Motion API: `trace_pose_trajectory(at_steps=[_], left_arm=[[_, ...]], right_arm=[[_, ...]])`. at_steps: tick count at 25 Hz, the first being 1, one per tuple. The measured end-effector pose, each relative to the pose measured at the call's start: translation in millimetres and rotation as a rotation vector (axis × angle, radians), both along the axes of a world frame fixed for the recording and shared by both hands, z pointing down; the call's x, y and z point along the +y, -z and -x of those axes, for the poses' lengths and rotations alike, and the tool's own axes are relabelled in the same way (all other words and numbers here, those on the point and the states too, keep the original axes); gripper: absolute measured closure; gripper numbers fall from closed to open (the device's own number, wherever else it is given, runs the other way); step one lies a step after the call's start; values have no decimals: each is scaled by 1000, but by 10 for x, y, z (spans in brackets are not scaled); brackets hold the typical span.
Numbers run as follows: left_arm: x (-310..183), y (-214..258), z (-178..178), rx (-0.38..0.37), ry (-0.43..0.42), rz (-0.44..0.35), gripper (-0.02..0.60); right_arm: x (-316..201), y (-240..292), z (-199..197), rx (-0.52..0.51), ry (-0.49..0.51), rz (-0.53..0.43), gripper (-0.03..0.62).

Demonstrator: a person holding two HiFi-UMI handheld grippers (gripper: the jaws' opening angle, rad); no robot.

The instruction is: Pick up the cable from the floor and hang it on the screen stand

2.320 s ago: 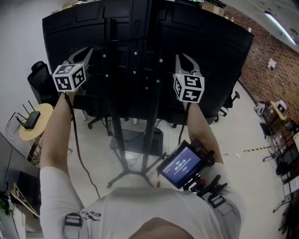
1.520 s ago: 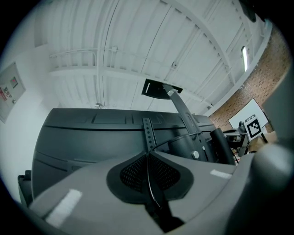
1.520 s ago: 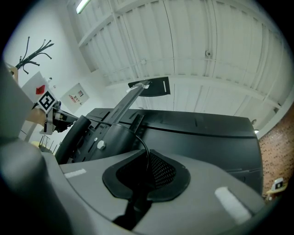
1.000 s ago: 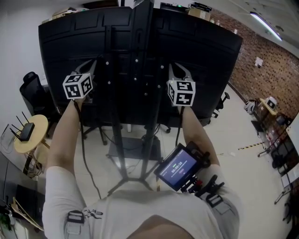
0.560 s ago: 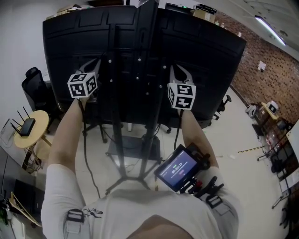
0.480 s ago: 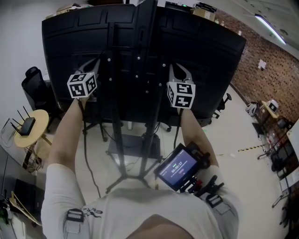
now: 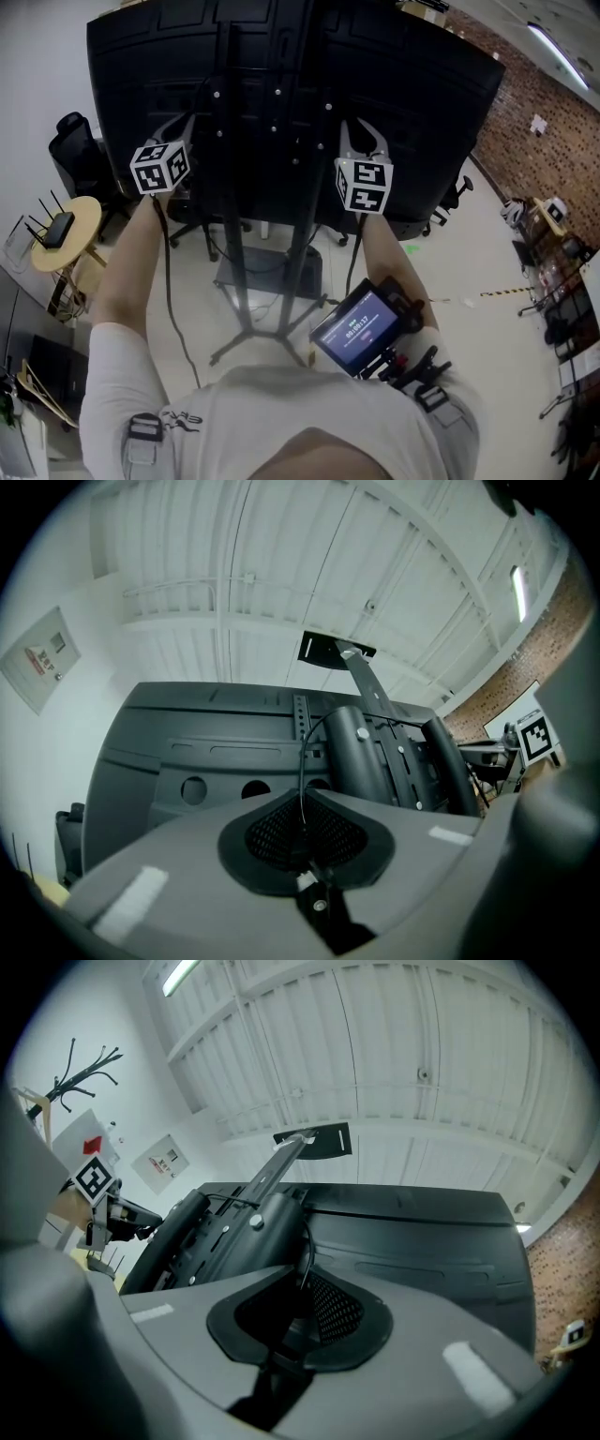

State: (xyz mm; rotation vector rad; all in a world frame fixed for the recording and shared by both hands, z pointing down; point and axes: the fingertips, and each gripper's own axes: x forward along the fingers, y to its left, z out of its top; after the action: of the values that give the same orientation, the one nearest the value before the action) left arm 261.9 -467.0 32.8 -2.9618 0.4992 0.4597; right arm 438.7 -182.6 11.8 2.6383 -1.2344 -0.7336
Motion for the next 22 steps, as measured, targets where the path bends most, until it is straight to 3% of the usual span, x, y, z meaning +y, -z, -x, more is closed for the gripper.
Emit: trace_pose_trajectory(at_steps=[8,13,17,22], left_arm=[[-23,-536,267,-65,129,93,561],[110,-702,209,-82,184,139,561],[103,-787,306,-69,208,188,561],[65,-936,327,-98,225,186,544]], right_arm=[[120,-441,4,-58,79,35,534],[95,-605,-63,-91,142,76,548],[24,-659,73,-87,167,88,553],[-1,-750,76,-91,183,102,553]])
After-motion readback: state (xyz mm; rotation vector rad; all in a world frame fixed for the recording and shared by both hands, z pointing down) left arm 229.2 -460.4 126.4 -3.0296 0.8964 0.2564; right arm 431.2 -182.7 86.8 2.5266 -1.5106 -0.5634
